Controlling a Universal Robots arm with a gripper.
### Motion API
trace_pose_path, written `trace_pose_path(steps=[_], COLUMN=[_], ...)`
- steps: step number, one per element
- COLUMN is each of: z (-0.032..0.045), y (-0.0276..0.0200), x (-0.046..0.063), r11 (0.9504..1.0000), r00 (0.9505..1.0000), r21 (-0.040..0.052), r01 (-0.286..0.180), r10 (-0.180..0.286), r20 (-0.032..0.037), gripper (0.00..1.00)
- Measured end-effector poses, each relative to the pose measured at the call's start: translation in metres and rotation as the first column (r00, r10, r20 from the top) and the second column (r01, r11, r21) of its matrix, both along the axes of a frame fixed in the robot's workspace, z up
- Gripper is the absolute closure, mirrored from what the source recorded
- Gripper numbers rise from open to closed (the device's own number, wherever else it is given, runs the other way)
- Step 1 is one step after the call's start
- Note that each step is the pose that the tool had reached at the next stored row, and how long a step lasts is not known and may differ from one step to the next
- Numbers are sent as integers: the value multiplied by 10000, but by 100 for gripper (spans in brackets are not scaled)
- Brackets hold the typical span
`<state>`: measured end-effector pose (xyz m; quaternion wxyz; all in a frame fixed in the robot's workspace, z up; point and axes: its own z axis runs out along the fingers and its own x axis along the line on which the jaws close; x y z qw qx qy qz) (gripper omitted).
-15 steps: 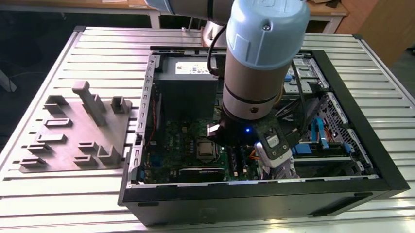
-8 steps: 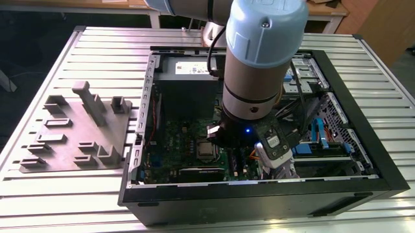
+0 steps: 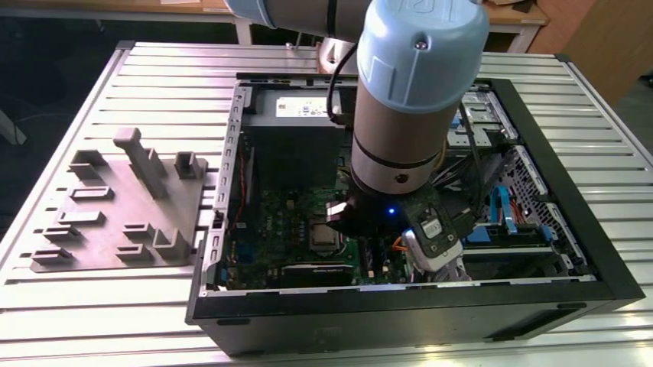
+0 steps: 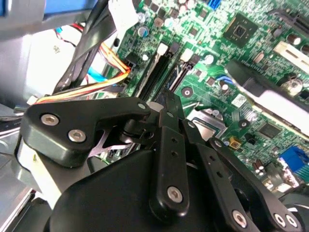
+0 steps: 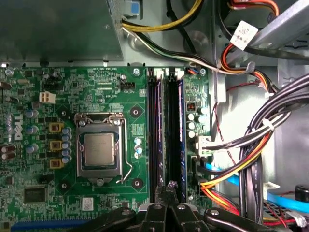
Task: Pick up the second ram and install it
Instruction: 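Press down the second ram until it locks into place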
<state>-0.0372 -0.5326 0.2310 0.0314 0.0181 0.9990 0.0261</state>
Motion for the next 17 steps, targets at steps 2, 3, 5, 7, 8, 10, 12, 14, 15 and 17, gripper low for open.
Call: trace_pose_path(steps=[2, 3, 5, 7, 8, 10, 12, 14, 15, 17], z=[0, -2, -21, -55, -71, -73, -75, -92, -99, -104], y=[-25, -32, -38, -42, -42, -43, -42, -42, -44, -45], x=[4, 4, 4, 4, 4, 4, 4, 4, 4, 4], r11=[10000, 10000, 10000, 10000, 10000, 10000, 10000, 10000, 10000, 10000], r00=[10000, 10000, 10000, 10000, 10000, 10000, 10000, 10000, 10000, 10000], r21=[-3, -4, -2, -4, -2, -6, -6, -1, -7, -10], r01=[-1, 0, 1, 0, 0, 0, 0, 0, 0, 0], r10=[1, 0, -1, 0, 0, 0, 0, 0, 0, 0], r20=[-5, -6, -6, -6, -6, -7, -7, -5, -7, -8], gripper=[90, 90, 90, 90, 90, 90, 90, 90, 90, 90])
